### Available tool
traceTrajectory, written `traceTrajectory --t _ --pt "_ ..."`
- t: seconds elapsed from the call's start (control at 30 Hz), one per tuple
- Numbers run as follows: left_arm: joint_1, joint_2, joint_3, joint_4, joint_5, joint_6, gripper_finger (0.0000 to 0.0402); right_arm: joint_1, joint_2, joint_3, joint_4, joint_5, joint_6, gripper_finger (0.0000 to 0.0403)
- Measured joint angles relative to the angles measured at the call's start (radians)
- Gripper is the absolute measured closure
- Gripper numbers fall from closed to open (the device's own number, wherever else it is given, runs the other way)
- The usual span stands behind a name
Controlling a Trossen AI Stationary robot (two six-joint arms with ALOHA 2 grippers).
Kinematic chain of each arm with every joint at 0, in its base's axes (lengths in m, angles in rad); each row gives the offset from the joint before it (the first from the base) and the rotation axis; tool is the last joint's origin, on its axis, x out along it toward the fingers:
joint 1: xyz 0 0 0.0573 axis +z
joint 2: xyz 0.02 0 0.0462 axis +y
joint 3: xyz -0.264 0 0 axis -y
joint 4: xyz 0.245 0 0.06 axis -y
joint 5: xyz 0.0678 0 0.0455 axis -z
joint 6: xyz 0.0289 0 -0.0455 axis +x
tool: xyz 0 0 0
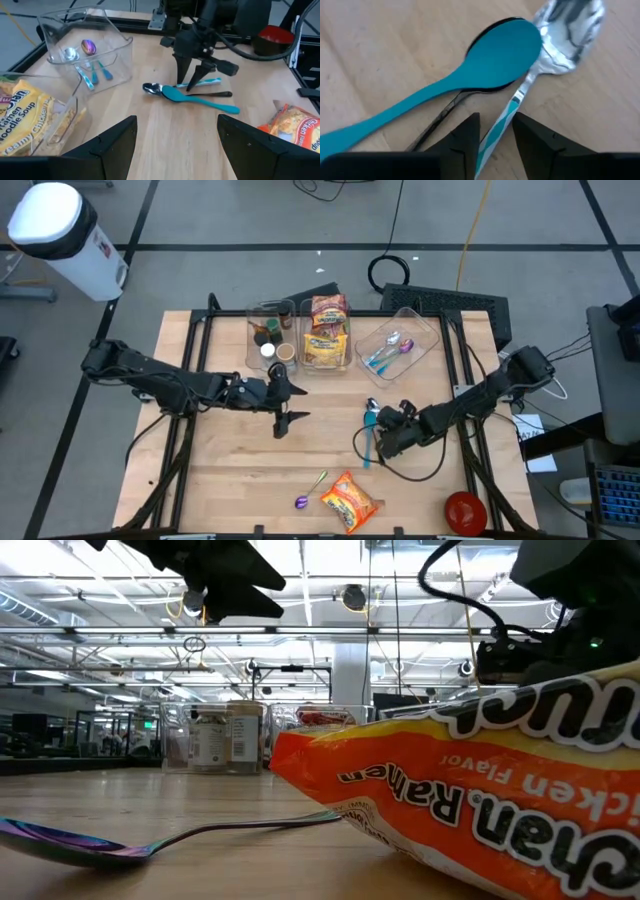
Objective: Pick & Place Food Item
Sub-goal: Put the white patterned spoon into the right transparent bin
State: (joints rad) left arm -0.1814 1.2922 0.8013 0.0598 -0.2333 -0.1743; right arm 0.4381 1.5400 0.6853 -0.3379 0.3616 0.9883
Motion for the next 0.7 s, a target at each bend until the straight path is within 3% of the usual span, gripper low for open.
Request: traceTrajectory --t 0.27,0.5,0.7 --pt "0.004 0.000 0.000 0.004 -0.004 0.006 0.0119 -0.002 0.002 -0.002 -0.053 -0.008 0.066 0.0385" --pt "0.005 0.000 0.000 0.004 -0.004 0.012 0.0119 -0.007 -0.010 -0.003 -0.055 -0.007 0.068 0.0384" --pt "0.005 0.000 0.000 0.004 -0.004 0.013 0.0119 -0.011 -0.145 -0.011 -0.039 0.036 -0.028 0.0392"
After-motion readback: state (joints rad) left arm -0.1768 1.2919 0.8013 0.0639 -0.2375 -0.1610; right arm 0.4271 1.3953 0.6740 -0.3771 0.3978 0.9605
